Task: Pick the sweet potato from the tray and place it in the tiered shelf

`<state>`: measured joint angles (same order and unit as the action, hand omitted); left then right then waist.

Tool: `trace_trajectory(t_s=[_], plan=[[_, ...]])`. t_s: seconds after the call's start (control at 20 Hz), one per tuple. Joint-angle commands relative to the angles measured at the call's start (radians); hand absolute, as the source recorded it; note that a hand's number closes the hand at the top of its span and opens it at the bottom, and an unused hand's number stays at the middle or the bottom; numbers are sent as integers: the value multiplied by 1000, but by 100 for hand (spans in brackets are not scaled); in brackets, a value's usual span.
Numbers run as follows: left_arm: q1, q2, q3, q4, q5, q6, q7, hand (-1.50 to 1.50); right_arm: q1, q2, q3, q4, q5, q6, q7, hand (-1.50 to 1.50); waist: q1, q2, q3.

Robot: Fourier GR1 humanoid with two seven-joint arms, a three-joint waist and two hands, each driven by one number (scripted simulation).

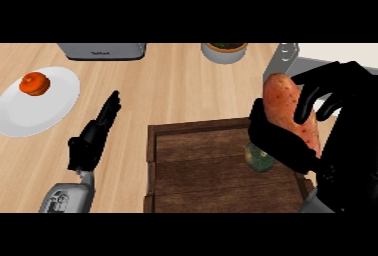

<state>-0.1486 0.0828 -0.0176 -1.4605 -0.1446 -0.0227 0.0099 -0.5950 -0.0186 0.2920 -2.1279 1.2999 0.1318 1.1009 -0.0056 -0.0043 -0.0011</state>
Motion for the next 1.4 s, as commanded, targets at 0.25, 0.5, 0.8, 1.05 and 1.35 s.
trace_trajectory(t_s=[0.25,0.5,0.8,1.05,1.35], plan=[[-18,15,19,11,10,-15,2,0,-254,-43,-275,99,-13,180,29,150,8,3,0],[8,-31,-23,26,-34,27,-18,0,-268,-138,-403,130,-50,185,-68,150,4,3,1],[6,-12,3,58,-10,-2,-63,0,-305,-197,-433,274,-19,103,-138,150,9,5,0],[-55,-34,-5,86,-22,12,-28,0,-336,-283,-450,348,-19,95,-210,150,8,6,1],[-19,-9,3,-3,-11,-6,25,0,-269,-341,-492,469,-47,-25,-332,150,13,4,1]])
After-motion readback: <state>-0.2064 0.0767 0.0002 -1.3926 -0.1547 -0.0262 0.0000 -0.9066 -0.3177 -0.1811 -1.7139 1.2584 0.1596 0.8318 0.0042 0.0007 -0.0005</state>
